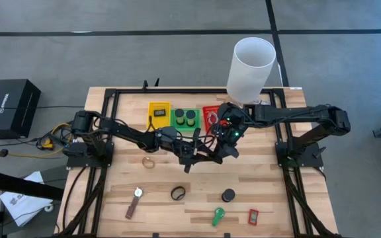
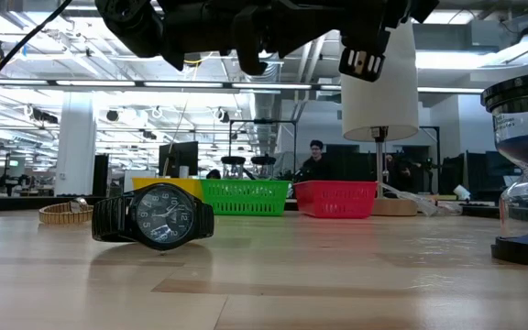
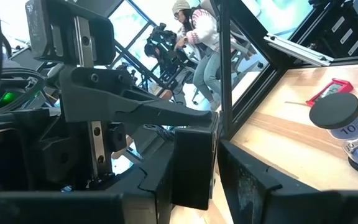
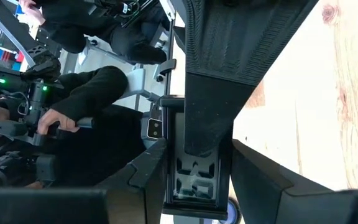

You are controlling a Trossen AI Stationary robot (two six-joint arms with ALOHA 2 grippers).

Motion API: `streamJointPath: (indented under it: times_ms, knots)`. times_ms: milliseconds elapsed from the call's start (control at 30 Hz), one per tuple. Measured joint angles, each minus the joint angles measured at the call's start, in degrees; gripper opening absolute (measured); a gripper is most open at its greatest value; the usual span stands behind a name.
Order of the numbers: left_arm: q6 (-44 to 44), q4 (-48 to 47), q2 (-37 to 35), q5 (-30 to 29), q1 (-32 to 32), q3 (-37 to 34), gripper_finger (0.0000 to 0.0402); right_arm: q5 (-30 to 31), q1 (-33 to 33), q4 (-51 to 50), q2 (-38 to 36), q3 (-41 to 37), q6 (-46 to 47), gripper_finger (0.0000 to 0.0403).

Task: Pick & Place Office items
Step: Put the black digital clock into the yellow basket

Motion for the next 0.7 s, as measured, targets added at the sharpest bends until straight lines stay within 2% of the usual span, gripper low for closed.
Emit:
streamJointPath:
  times_ms: [133,467,700]
  knots:
    - [0.0,0.1,0.0,0.0,0.0,0.0,0.011,0.1,0.0,0.0,0.0,0.0,0.0,0.0147]
    - [0.0,-0.2,-0.1,0.3,0.0,0.0,0.0073,0.1,0.0,-0.1,0.0,-0.1,0.0,0.0149]
    - [0.0,-0.1,-0.1,0.4,0.0,0.0,0.0071,0.1,0.0,0.0,0.0,-0.1,0.0,0.0149]
